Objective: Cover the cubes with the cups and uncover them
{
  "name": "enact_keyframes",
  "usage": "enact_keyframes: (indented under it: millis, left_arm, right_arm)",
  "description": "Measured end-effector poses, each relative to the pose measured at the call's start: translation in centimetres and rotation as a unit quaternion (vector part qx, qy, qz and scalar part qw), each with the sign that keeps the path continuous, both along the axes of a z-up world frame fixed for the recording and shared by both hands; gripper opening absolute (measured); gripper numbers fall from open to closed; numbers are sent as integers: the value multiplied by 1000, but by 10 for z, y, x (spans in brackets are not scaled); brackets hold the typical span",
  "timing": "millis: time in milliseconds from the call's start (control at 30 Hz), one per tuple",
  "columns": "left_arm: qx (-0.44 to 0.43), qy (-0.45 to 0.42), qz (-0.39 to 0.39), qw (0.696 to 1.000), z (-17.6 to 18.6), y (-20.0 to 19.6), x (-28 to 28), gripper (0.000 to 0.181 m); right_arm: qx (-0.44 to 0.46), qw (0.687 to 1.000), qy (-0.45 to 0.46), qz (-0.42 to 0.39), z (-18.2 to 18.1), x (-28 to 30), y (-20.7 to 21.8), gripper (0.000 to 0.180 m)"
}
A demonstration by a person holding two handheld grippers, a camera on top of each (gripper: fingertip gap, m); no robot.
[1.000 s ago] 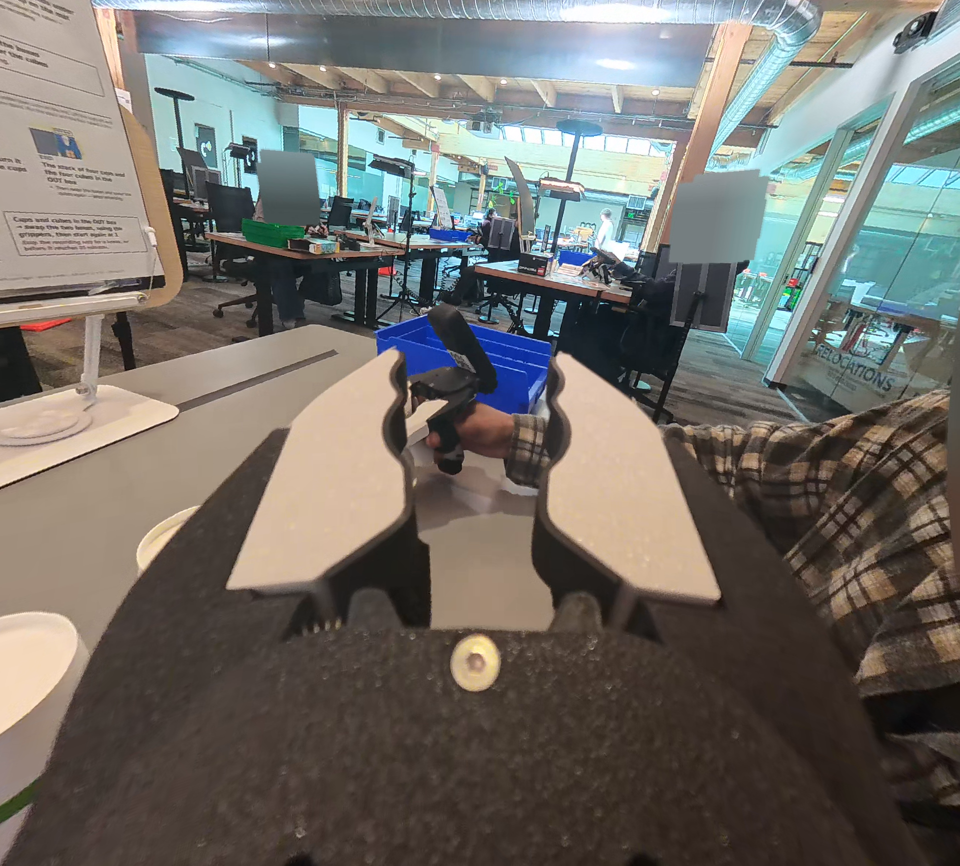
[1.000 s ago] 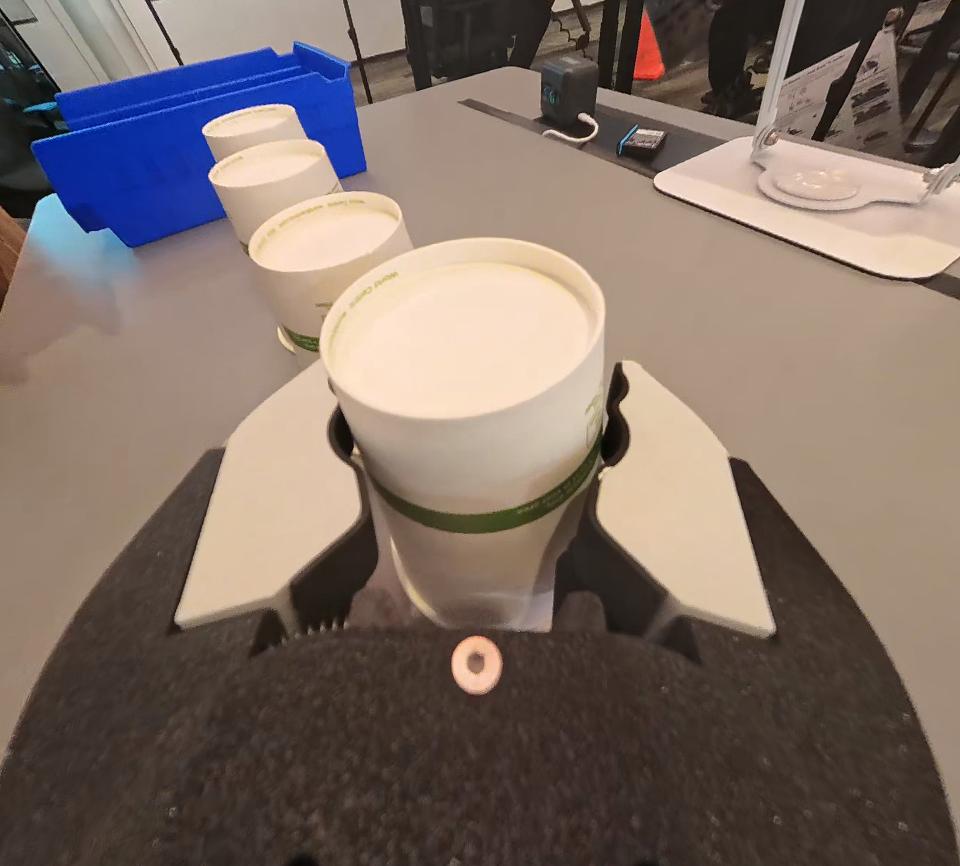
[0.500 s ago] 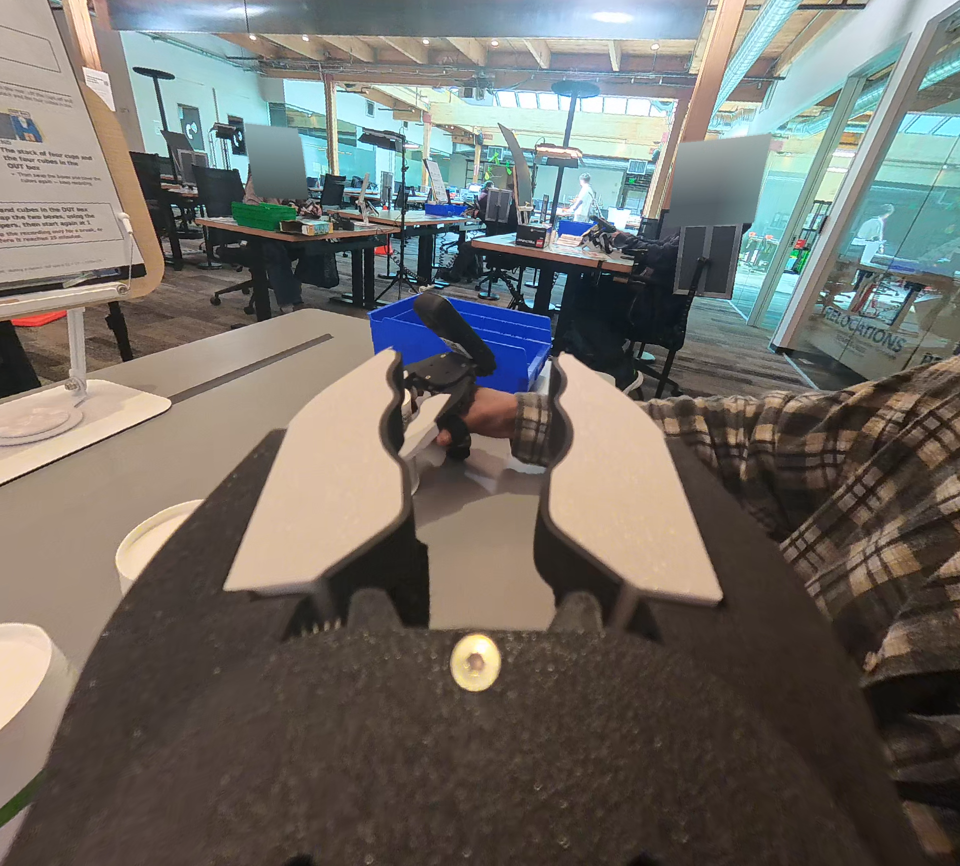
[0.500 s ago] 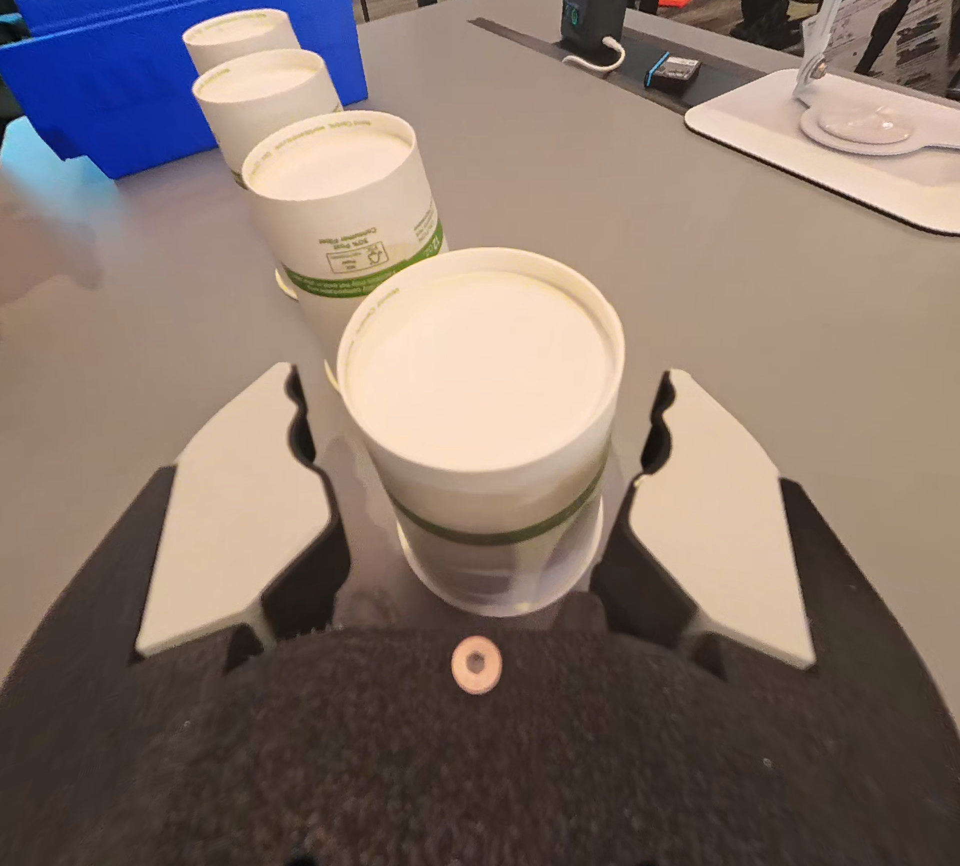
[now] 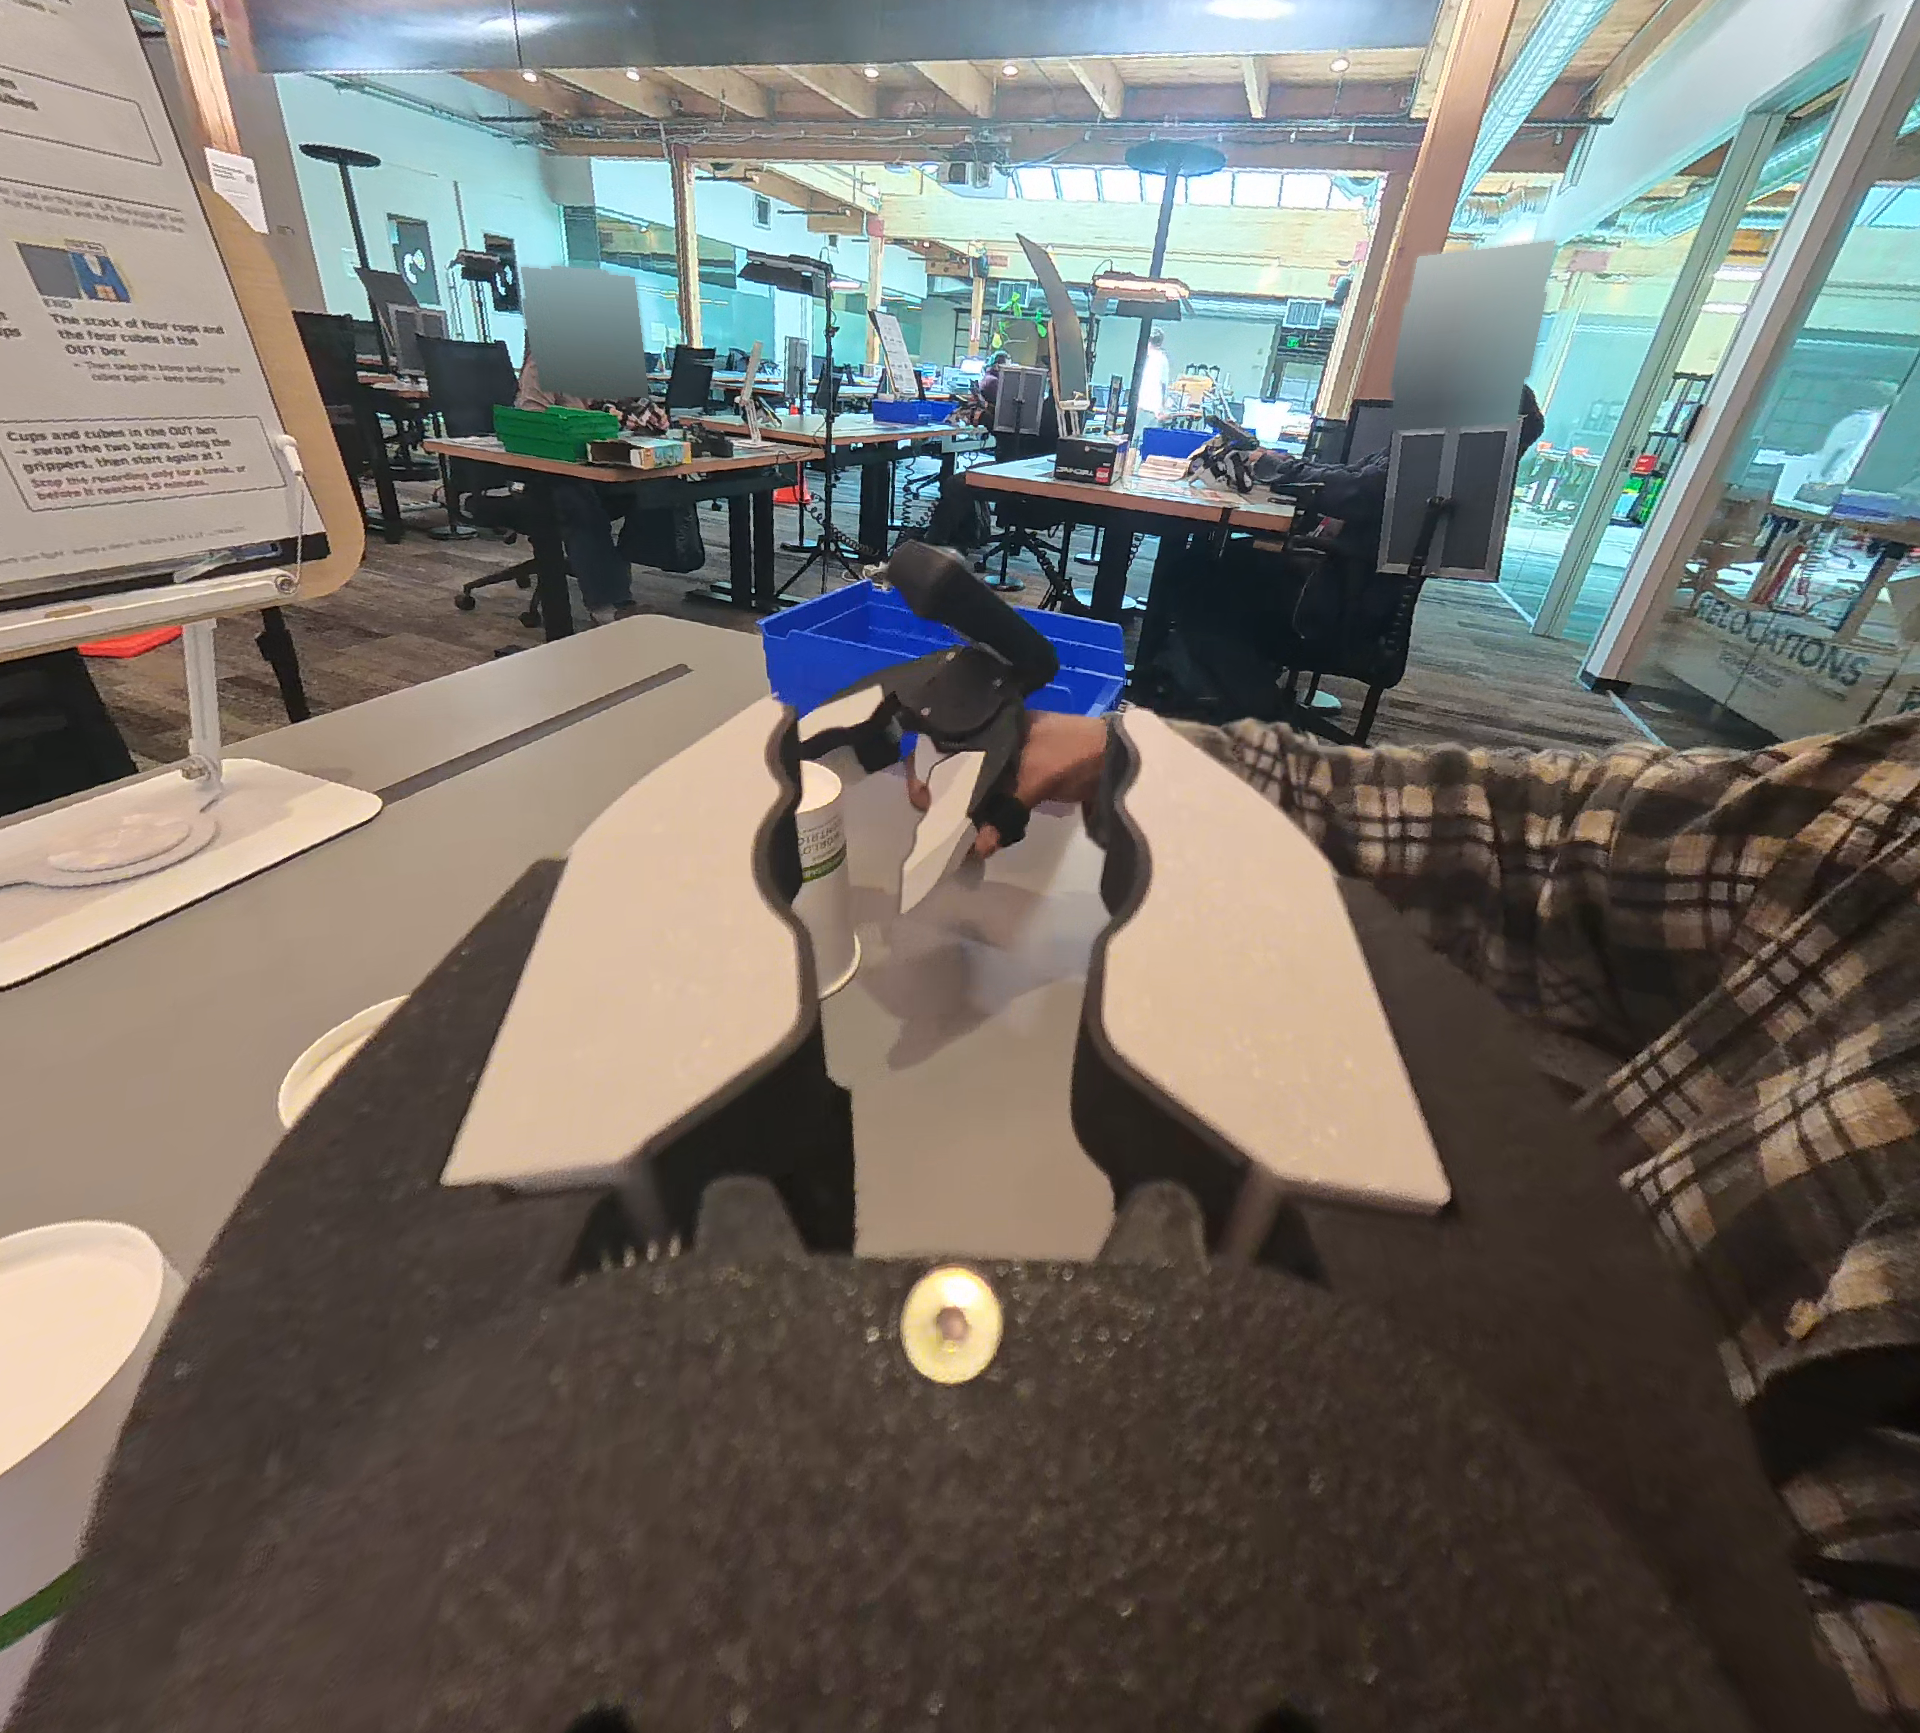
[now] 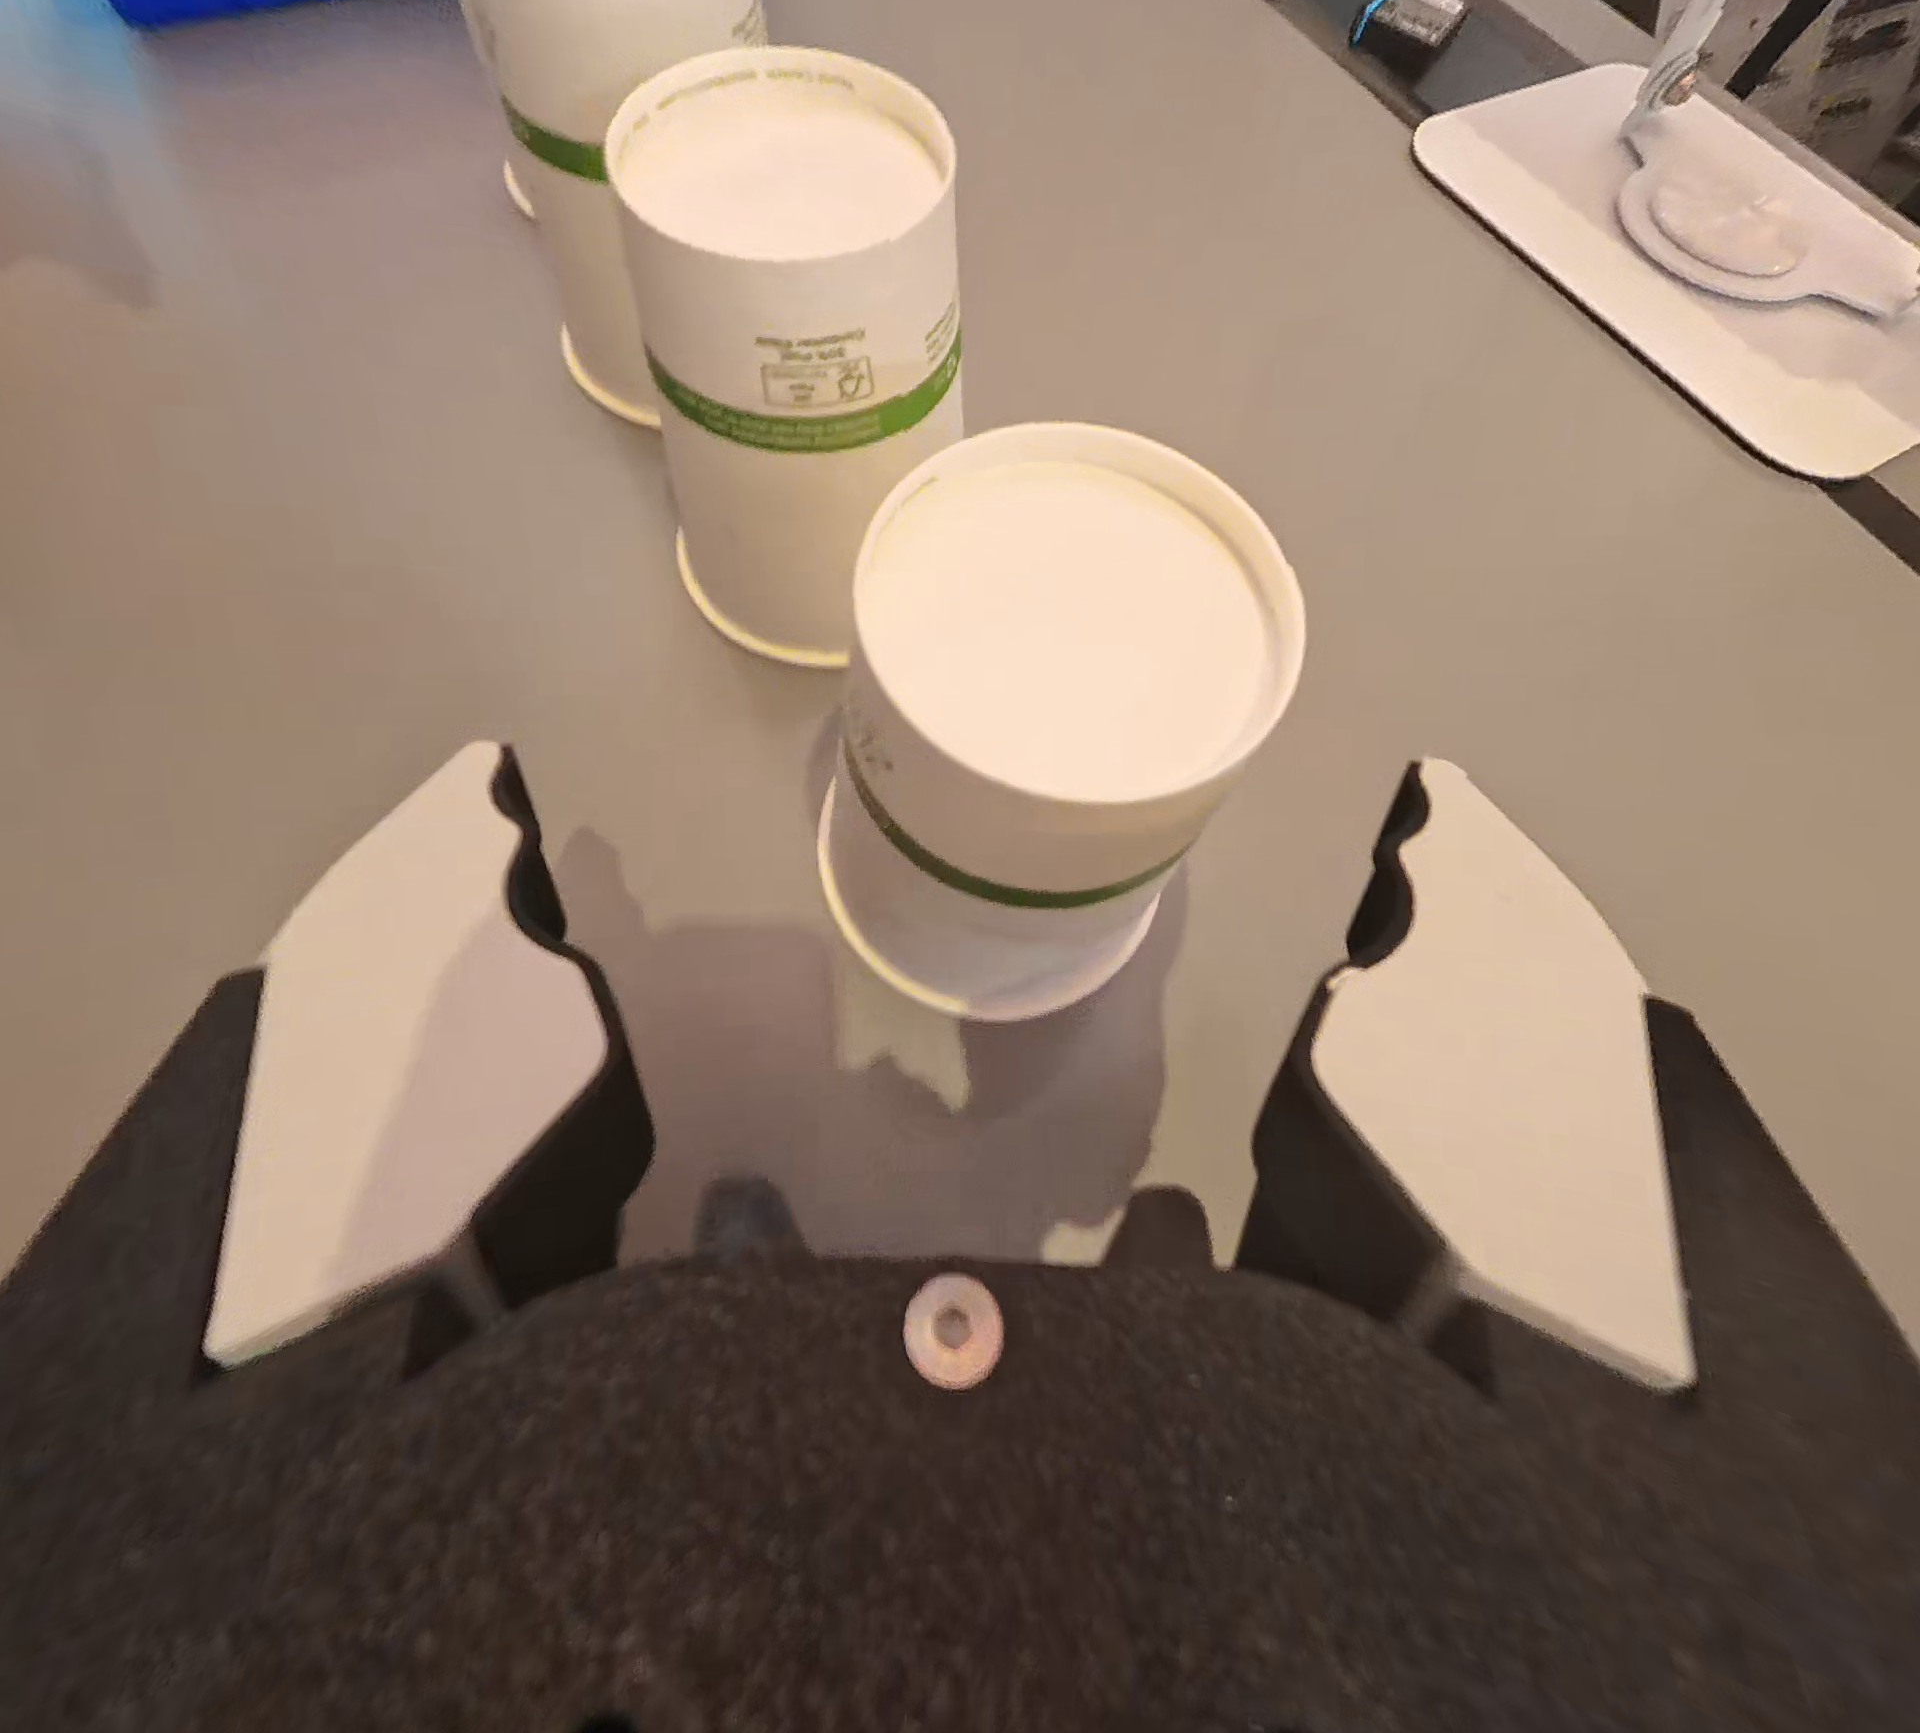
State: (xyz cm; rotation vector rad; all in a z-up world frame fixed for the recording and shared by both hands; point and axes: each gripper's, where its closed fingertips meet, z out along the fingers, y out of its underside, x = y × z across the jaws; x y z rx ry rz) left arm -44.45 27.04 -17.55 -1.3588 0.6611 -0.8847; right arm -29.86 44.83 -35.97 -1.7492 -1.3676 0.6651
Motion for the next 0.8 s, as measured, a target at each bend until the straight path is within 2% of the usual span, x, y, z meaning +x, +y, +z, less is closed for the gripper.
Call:
enact_keyframes:
  millis: [233, 367, 533, 600, 800]
  left_arm:
    - [0, 38, 33, 999, -8, 10, -10, 61]
    - [-4, 88, 93, 992, -23, 29, -30, 67]
    - [-3, 104, 162, 981, -29, 48, -56, 80]
    - [1, 116, 197, 974, -32, 56, -67, 90]
    - [8, 159, 249, 955, -44, 68, -85, 96]
  right_arm:
    - [42, 999, -6, -15, 25, 29, -8, 146]
    - [65, 997, 16, -44, 49, 40, -10, 146]
    - [87, 994, 50, -51, 79, 38, -16, 146]
    - [93, 994, 43, -46, 86, 37, -15, 146]
    - [81, 996, -24, -14, 84, 34, -9, 146]
